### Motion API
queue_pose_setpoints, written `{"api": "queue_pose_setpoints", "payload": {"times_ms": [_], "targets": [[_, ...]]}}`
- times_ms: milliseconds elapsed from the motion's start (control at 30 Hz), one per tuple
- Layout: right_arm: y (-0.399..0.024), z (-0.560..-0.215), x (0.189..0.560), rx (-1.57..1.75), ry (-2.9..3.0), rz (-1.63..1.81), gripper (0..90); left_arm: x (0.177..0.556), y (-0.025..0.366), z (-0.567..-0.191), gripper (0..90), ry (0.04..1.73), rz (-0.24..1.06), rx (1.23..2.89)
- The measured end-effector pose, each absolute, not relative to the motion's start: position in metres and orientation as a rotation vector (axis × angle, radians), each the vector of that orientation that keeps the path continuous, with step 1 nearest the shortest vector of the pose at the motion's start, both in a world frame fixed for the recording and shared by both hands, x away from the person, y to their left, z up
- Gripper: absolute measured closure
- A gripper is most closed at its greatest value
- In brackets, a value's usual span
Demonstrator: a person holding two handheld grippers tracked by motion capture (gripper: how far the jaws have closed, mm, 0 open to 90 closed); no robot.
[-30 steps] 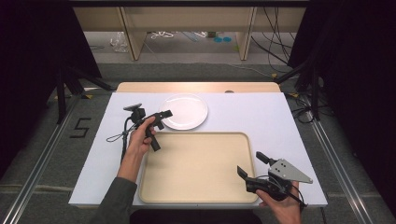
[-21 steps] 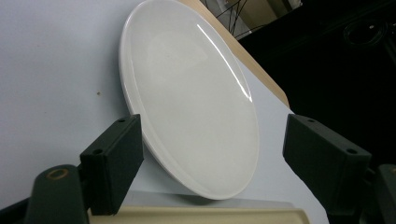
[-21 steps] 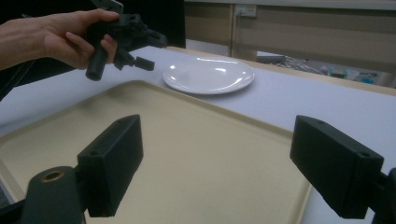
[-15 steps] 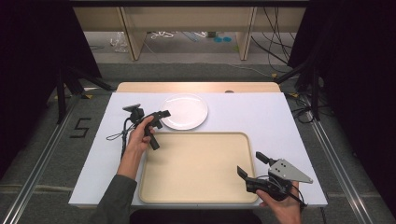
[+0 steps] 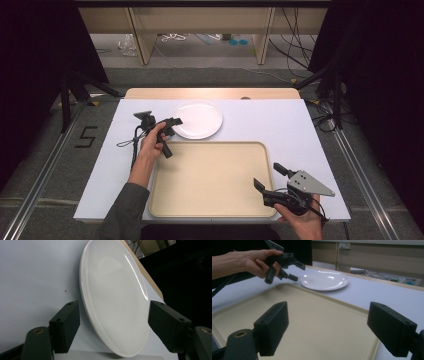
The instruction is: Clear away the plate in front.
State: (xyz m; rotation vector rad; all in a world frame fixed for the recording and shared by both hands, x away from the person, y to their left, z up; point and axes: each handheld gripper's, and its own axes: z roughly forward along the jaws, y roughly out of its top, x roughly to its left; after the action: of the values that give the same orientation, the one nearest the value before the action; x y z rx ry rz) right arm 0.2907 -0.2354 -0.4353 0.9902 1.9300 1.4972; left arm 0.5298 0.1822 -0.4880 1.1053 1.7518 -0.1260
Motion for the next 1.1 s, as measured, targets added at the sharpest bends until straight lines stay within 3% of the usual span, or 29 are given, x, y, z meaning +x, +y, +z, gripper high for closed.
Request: {"api": "queue_pose_setpoints", "payload": {"times_ms": [367, 800, 1100], "targets": [[-0.237, -0.434, 0.290, 0.996, 1.941, 1.471, 18.5, 0.535, 0.180, -0.493, 30.5, 1.808, -0.159, 1.106], [-0.236, -0.434, 0.289, 0.976, 1.946, 1.486, 19.6, 0.542, 0.177, -0.505, 50.2, 1.853, -0.233, 0.982], [-0.236, -0.434, 0.289, 0.982, 1.954, 1.496, 19.9, 0.544, 0.175, -0.509, 58.0, 1.879, -0.231, 0.927]]}}
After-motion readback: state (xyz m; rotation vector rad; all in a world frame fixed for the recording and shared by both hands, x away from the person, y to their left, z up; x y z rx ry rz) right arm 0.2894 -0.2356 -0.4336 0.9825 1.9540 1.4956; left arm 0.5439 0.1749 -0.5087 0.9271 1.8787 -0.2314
